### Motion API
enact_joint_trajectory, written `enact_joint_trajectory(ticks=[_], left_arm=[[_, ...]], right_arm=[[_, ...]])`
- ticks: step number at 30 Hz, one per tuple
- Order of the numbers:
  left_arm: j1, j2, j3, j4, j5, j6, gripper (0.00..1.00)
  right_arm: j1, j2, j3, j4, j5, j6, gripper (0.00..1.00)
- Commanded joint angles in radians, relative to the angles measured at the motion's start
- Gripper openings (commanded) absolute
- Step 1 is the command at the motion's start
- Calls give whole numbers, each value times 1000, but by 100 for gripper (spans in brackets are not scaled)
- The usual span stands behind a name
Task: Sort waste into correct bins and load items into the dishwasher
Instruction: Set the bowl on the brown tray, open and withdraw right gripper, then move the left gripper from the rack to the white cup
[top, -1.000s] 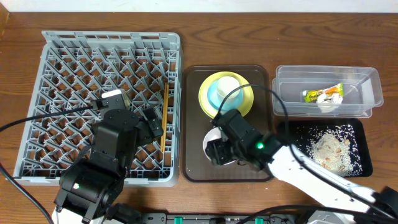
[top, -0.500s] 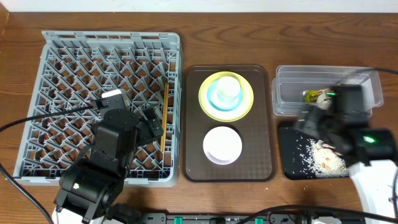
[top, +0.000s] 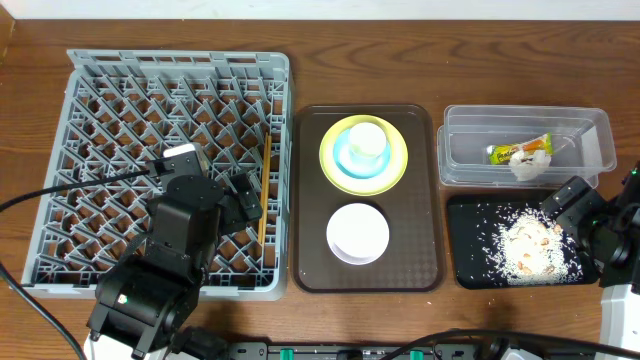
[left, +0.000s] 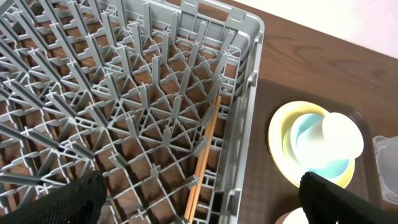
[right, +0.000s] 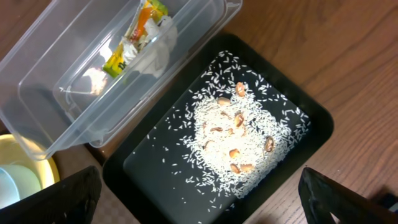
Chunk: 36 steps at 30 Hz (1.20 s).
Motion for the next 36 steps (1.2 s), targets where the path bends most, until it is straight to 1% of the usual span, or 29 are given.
enact_joint_trajectory(ticks=[1, 36], left_arm=[[3, 0, 6, -2, -12, -1, 100], [3, 0, 6, 13, -11, -2, 100]], right_arm=[[-6, 4, 11, -3, 10, -11, 99], [-6, 4, 11, -3, 10, -11, 99]])
